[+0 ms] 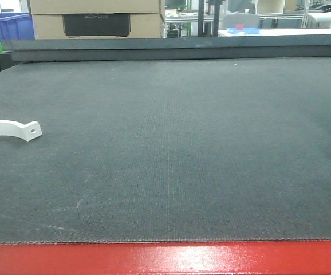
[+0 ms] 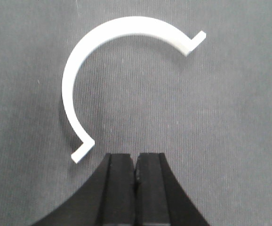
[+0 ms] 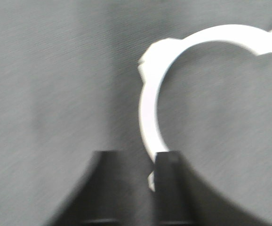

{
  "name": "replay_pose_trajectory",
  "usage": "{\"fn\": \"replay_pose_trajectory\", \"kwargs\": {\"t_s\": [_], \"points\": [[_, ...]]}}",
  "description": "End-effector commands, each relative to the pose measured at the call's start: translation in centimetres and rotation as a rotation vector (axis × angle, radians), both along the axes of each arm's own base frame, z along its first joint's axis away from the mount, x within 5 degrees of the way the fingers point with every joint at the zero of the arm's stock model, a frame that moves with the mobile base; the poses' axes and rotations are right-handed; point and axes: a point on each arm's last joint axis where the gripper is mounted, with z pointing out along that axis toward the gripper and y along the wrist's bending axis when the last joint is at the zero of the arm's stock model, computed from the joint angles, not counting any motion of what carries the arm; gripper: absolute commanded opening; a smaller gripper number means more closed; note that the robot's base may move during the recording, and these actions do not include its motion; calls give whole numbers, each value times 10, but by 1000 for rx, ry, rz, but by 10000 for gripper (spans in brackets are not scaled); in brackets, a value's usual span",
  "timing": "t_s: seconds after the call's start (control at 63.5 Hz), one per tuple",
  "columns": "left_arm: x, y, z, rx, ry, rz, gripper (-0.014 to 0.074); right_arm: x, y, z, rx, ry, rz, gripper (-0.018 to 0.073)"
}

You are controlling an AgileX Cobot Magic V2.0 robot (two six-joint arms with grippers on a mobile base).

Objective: Grab PVC pipe and place in blue bin
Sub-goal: 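Close left and right grippers on opposite sides of the white clamp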

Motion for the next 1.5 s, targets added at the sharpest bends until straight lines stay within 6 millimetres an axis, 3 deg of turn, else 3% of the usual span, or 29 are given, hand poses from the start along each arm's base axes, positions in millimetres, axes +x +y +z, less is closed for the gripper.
{"fn": "replay_pose_trajectory", "kwargs": {"t_s": [0.0,0.236,0.457,0.835,0.961,1.118,1.276,1.48], "points": [[0,0,2,-11,3,6,-111,14,-13,-6,-9,41,20,209],[0,0,2,-11,3,6,-111,37,-22,-40,14,138,66,213],[0,0,2,-11,3,6,-111,41,-23,-59,36,198,68,203],[3,1,4,-9,-38,9,-111,43,-24,-64,42,214,66,-168],[3,0,4,-24,-39,11,-111,43,-25,-47,43,212,67,-168],[12,1,9,-18,57,15,-111,38,-23,-4,32,169,72,-168],[47,9,6,67,154,7,-111,30,-14,33,51,49,62,-168],[94,27,-14,176,243,89,-109,19,-4,55,105,-24,57,-168]]}}
